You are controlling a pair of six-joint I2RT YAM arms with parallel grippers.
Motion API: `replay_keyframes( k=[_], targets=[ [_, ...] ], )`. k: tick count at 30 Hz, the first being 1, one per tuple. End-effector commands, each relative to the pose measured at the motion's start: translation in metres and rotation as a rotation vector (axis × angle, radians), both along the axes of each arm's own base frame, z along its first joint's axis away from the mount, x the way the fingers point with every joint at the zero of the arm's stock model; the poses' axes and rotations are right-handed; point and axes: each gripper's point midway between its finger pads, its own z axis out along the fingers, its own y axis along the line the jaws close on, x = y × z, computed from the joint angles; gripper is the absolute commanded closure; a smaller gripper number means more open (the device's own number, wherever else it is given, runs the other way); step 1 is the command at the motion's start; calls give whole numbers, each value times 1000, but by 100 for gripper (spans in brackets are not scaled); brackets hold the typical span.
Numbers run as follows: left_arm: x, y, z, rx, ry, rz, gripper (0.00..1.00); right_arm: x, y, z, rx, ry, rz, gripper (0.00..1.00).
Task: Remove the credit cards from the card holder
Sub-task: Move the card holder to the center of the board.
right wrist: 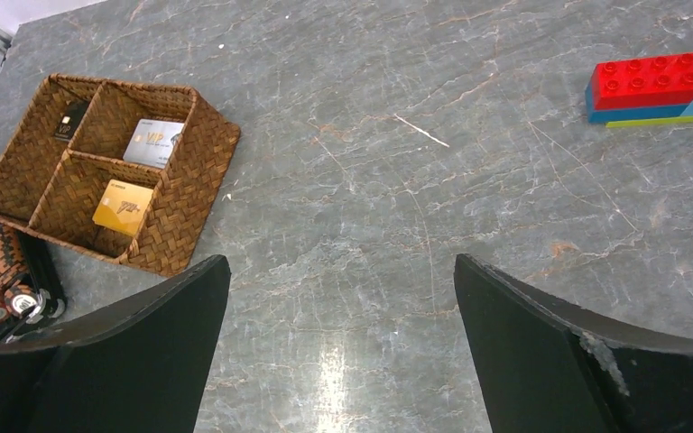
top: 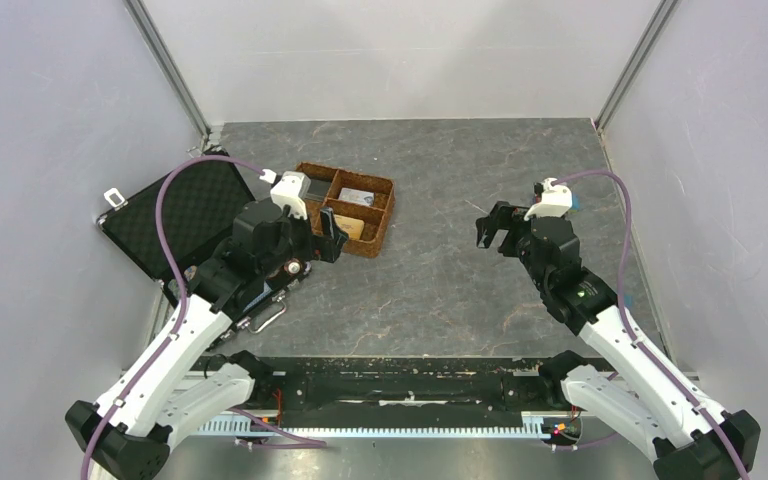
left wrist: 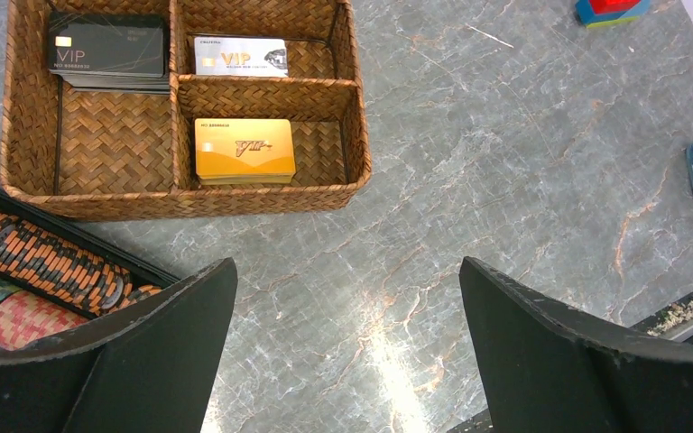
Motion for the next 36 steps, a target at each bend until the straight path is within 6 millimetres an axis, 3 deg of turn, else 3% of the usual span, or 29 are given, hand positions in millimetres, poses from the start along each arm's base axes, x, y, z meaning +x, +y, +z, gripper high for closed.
replay_keyframes(
  k=[1,9,16,22,26,36],
  targets=[
    [1,-4,14,-63,-27,3,0,1,-6,5,20,-20,-46,2],
    [-1,-4,16,-69,-30,4,0,3,-18,3,-5,-8,-109,2],
    [-2,-9,16,-91,-21,-14,0,2,-62,-2,-148,12,-319,2],
    [-6,-8,20,-98,-34,-21,0,-13,-113,-34,-348,118,-573,6],
    [-7,-6,20,-91,-38,-19,0,-16,-134,-52,-481,212,-638,11],
    [-8,-11,16,-110,-20,-31,0,-41,-210,-117,-605,519,-848,30]
  ],
)
